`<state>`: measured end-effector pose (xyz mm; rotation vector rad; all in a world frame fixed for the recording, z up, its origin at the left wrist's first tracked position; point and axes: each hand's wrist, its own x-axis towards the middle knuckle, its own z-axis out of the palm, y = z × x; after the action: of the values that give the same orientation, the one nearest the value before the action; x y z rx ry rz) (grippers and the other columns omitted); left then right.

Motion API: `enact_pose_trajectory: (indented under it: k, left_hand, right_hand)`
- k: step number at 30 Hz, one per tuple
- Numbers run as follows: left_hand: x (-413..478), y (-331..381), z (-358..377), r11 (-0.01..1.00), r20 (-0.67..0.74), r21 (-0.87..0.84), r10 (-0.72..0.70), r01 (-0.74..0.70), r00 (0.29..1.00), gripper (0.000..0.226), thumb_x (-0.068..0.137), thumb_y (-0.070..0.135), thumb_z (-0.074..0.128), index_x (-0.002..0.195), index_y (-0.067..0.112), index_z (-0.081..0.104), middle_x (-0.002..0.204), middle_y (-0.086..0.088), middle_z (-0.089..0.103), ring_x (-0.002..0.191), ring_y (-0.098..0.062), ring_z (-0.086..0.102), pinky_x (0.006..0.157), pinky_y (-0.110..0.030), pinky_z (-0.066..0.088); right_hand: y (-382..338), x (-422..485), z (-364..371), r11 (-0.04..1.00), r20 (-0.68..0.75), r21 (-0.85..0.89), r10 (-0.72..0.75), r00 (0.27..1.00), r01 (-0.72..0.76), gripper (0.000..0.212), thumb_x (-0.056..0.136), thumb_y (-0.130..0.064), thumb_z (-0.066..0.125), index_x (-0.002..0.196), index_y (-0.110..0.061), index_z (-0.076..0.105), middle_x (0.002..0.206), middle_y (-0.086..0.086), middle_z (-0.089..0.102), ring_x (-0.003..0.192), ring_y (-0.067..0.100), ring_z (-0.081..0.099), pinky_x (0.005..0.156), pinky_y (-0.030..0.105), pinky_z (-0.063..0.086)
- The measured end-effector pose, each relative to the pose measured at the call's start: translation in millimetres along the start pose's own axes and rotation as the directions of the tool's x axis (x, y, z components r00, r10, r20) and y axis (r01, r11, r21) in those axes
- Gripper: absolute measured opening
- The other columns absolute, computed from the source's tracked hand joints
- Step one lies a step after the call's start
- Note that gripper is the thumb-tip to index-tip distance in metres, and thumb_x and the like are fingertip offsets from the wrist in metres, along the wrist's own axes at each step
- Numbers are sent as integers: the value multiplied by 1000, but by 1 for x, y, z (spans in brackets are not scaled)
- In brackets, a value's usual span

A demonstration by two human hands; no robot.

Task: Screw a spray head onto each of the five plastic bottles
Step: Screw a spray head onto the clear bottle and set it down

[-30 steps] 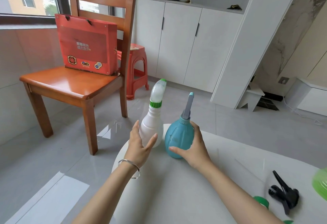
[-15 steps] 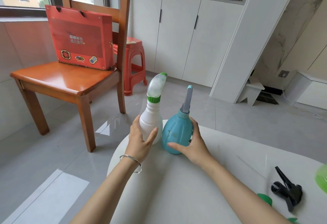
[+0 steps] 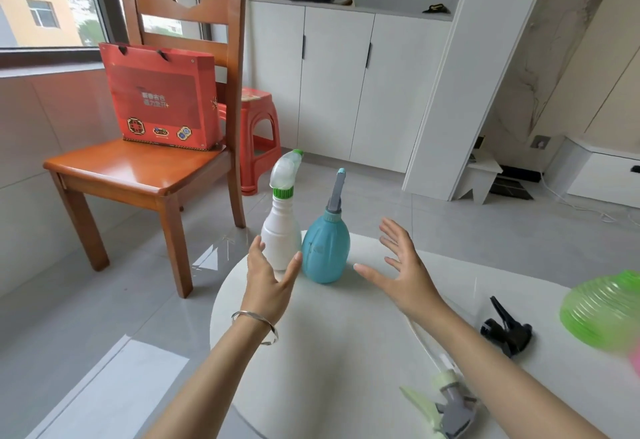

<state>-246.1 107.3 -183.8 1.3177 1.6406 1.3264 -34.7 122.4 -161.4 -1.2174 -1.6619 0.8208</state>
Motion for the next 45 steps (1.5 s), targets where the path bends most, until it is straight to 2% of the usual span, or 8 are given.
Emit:
enact_pose_trajectory:
  k: [13,20,24,28,33,39,43,45]
  left_hand:
    - [-120,96,112,971,263,17,227,-239,938,73,89,38,57,146,9,23,154,-7,28,142,-18,24,111,-22,17]
    - [-168,148,200,945,459,-40,305,-324,834,77,87,45,57,147,12,22,154,-5,27,143,-17,22,109,-20,15]
    - [-196,165,246,945,563,-64,300,-322,770,78,86,49,56,147,13,23,152,-5,30,138,-26,33,115,-32,25]
    - [-217,164,284,939,633,-67,301,-337,713,74,88,47,56,146,12,26,153,-5,31,141,-15,26,105,-16,16]
    - [-235,158,321,980,748,-87,183,-179,638,74,88,58,46,147,19,25,154,0,29,141,-15,28,116,-32,22]
    - [-256,152,342,981,786,-184,186,-64,590,34,98,46,29,131,45,37,129,36,36,120,20,33,82,12,19]
    - [-262,143,344,963,764,-222,271,-155,586,56,94,39,48,146,28,28,147,9,35,137,-7,31,110,-19,24]
    - [-259,142,339,939,727,-227,339,-257,598,67,88,35,62,145,31,27,145,6,36,133,-6,33,109,-23,25]
  right_hand:
    - [-47,-131,-199,957,-215,-291,-79,974,13,60,82,-24,70,132,-35,40,139,-14,43,132,2,36,113,32,28]
    - [-59,-194,-296,941,-399,-337,-159,903,17,59,80,-28,70,122,-56,39,129,-37,39,116,-27,32,90,-5,25]
    - [-40,-219,-329,950,-485,-309,-113,867,-49,60,81,-24,71,133,-31,42,139,-18,43,124,-14,37,106,17,27]
    - [-9,-235,-342,967,-518,-199,31,855,-156,64,80,-22,71,136,-22,41,141,-10,43,128,1,40,106,23,30]
    - [26,-241,-339,954,-509,20,267,818,-299,66,82,-30,69,139,-18,38,146,-5,39,136,11,34,107,28,31]
    - [48,-239,-335,929,-426,149,370,826,-340,63,78,-19,74,133,-14,42,135,-3,50,122,8,47,97,21,37]
    - [49,-234,-332,927,-511,146,369,776,-345,47,82,-32,69,122,-19,50,124,-4,54,113,9,52,87,19,41]
    - [45,-230,-330,925,-528,194,379,760,-326,47,82,-36,68,122,-20,52,122,-4,56,107,7,56,88,24,46]
